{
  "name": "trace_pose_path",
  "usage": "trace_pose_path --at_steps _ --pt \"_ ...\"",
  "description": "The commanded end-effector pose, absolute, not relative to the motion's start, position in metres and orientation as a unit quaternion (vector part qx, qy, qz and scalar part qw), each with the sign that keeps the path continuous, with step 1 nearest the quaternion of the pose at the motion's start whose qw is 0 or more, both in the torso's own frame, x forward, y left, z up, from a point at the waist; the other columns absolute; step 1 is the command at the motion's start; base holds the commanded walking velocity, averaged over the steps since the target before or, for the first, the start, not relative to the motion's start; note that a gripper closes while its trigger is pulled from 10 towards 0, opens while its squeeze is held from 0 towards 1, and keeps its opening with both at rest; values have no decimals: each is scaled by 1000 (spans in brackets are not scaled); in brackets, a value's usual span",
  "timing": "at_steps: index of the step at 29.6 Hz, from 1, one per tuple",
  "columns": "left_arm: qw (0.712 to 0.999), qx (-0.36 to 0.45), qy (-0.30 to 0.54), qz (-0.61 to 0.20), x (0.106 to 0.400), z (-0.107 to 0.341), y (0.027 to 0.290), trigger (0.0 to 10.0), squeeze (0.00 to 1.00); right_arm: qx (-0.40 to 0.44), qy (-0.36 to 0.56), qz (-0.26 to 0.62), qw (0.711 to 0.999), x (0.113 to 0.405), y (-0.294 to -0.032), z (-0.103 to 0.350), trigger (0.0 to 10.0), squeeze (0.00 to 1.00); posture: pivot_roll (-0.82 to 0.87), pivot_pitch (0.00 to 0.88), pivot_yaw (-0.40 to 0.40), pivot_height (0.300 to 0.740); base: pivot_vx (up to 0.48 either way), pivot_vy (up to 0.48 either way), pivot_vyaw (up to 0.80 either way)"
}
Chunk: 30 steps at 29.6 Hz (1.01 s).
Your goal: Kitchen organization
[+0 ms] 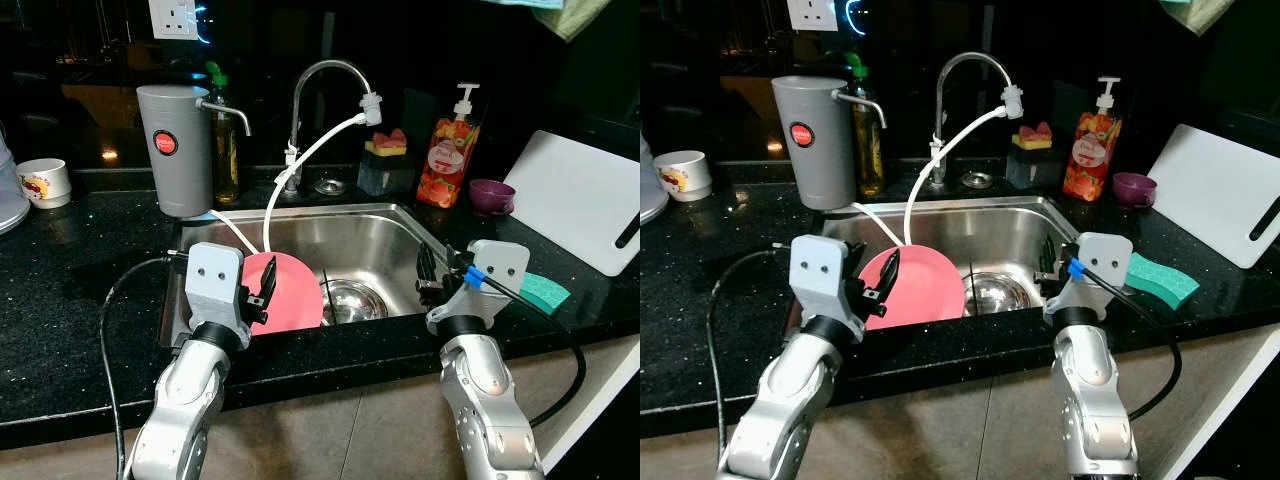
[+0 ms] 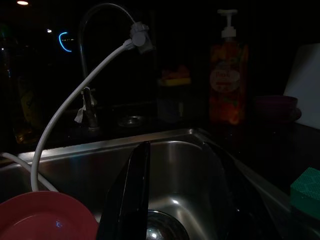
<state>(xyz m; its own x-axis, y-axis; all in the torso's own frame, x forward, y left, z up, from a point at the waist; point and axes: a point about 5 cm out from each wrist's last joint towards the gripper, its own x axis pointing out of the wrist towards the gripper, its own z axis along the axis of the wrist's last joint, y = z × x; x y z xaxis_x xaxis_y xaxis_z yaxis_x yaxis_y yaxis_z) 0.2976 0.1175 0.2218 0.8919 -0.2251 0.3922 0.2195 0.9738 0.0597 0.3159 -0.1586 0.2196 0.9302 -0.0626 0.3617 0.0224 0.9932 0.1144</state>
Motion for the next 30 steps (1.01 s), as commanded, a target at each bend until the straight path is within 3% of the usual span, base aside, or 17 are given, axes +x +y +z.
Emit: trace_pose_path --at_steps 1,30 --pt "973 8 -200 -113 299 220 116 10000 0 52 -189 -27 980 315 -161 220 10000 0 99 28 -76 740 0 0 0" --pt "972 7 -202 -116 301 221 115 10000 0 52 -192 -24 980 316 -160 221 10000 0 103 15 -81 740 0 0 0"
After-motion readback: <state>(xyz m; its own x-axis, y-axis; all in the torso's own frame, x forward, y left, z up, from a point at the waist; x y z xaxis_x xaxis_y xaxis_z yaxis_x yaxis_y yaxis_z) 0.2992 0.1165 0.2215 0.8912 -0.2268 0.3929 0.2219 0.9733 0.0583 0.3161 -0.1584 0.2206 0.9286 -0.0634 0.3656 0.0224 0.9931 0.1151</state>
